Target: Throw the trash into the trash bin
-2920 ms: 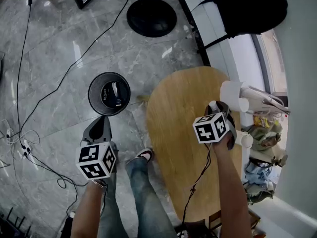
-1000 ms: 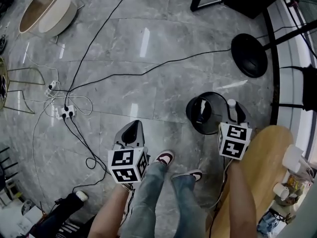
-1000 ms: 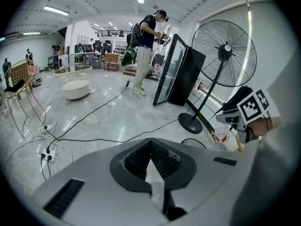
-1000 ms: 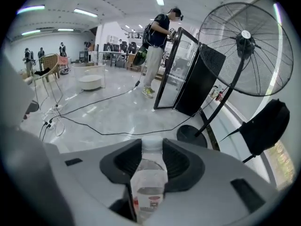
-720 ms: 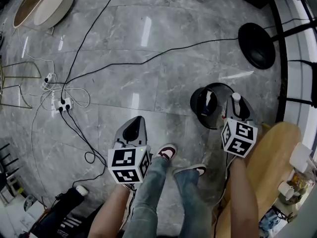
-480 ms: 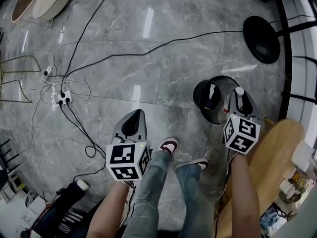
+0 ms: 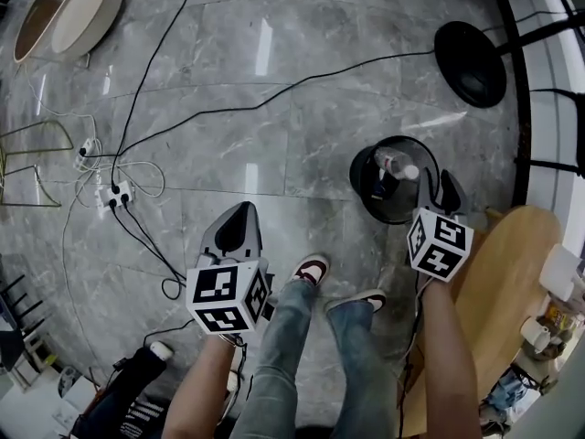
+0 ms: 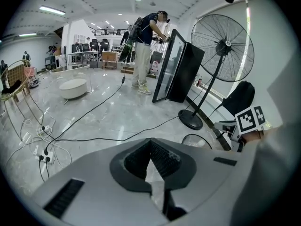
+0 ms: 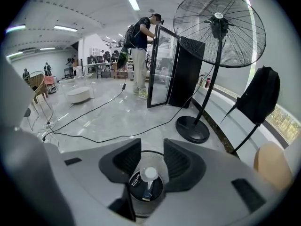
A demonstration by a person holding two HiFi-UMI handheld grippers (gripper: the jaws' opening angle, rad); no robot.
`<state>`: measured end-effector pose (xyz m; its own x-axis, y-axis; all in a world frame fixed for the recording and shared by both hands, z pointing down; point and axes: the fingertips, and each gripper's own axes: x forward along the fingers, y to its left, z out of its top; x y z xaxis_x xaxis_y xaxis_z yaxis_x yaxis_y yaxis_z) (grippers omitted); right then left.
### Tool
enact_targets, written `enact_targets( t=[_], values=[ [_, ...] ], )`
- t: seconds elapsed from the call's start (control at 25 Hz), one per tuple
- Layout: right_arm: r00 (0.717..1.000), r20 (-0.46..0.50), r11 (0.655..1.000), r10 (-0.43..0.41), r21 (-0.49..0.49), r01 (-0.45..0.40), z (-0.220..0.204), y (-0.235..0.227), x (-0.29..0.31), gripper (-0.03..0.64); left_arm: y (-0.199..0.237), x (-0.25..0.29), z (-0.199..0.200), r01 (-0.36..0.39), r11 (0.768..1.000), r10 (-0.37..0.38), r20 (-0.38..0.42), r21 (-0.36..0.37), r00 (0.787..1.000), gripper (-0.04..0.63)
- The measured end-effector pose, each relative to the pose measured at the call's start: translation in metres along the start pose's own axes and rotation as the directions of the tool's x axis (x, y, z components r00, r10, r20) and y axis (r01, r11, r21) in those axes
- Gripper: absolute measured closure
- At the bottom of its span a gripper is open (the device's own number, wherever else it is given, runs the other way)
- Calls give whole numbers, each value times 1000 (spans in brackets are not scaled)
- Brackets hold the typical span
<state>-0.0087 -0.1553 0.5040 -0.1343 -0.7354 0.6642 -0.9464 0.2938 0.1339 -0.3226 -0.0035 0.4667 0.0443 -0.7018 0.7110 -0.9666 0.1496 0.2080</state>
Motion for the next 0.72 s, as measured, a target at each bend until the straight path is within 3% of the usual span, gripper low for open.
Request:
enact_targets(
  t=[0.36,0.56,0.72],
  values=[
    [1000,13,998,18,64,-19,28,-10,-70,461,-36,-37,41,42,999,-43,18,27,999,586],
    [999,51,961,20,275,-34,77,-18,-136,557,-72,-76,106,99,993,-103,74,63,992,586],
    [995,98,945,0,325,-31,125,-29,-219,566,-109,-132,153,160,981,-171,99,112,980,586]
  ],
)
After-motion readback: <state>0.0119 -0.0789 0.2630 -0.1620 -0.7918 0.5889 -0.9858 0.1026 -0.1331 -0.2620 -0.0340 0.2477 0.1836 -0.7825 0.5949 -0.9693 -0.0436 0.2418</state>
